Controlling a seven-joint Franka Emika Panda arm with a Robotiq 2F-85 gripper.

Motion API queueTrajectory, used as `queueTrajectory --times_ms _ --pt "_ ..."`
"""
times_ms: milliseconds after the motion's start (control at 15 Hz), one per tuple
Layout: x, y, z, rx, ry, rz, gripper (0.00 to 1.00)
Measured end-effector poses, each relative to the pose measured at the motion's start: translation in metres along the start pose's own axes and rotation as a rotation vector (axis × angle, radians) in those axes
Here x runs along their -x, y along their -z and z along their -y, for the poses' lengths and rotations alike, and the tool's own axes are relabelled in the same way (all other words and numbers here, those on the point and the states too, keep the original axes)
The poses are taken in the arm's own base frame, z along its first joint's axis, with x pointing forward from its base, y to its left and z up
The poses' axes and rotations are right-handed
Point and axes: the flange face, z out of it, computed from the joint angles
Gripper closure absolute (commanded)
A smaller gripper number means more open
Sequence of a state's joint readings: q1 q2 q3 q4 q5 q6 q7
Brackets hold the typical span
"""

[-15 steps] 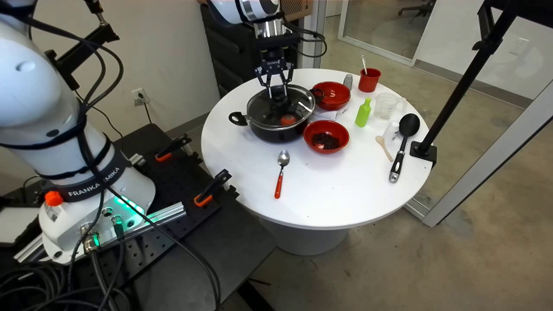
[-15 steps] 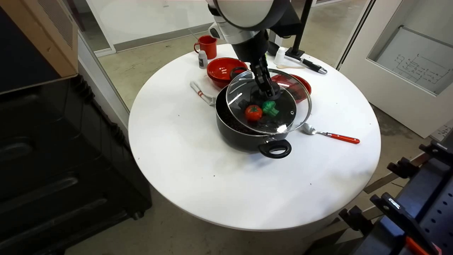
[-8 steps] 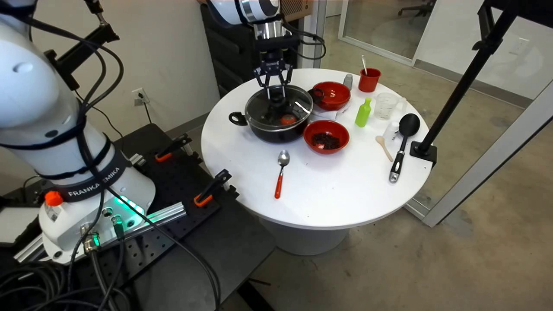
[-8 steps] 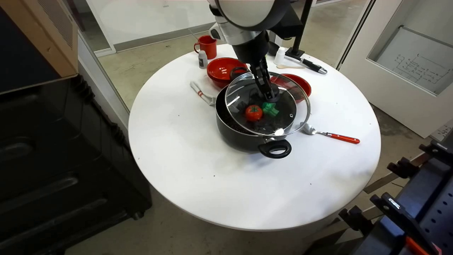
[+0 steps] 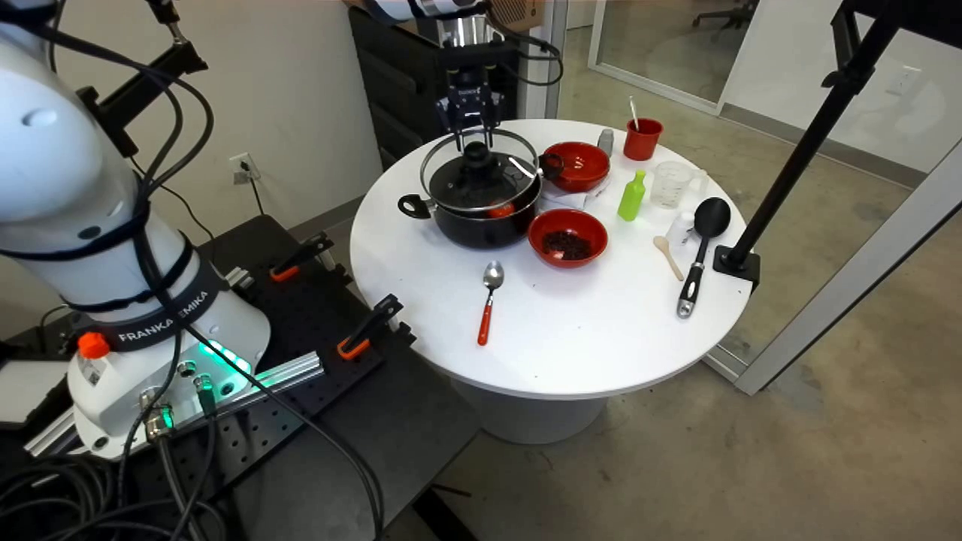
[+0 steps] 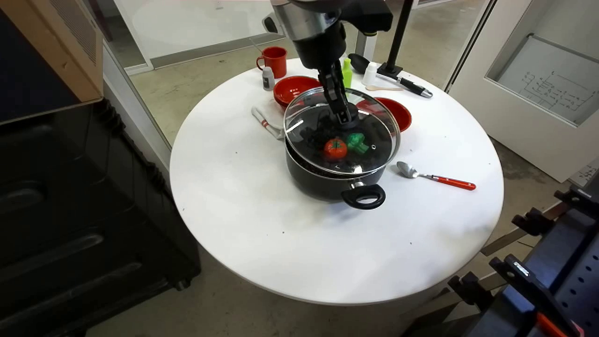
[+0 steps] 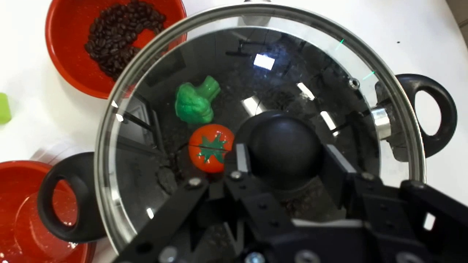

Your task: Move the objects from the orange bowl to the black pot, then cover the black pot with the glass lid

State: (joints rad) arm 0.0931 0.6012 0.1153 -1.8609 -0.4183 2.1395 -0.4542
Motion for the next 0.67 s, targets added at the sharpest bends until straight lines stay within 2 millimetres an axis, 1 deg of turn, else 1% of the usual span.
queueTrajectory --times_ms 333,667 --pt "-0.001 0.008 -0.004 -0.020 -0.012 0.023 0.75" --pt "-0.008 0.005 -0.015 -0.042 -0.029 0.038 0.75"
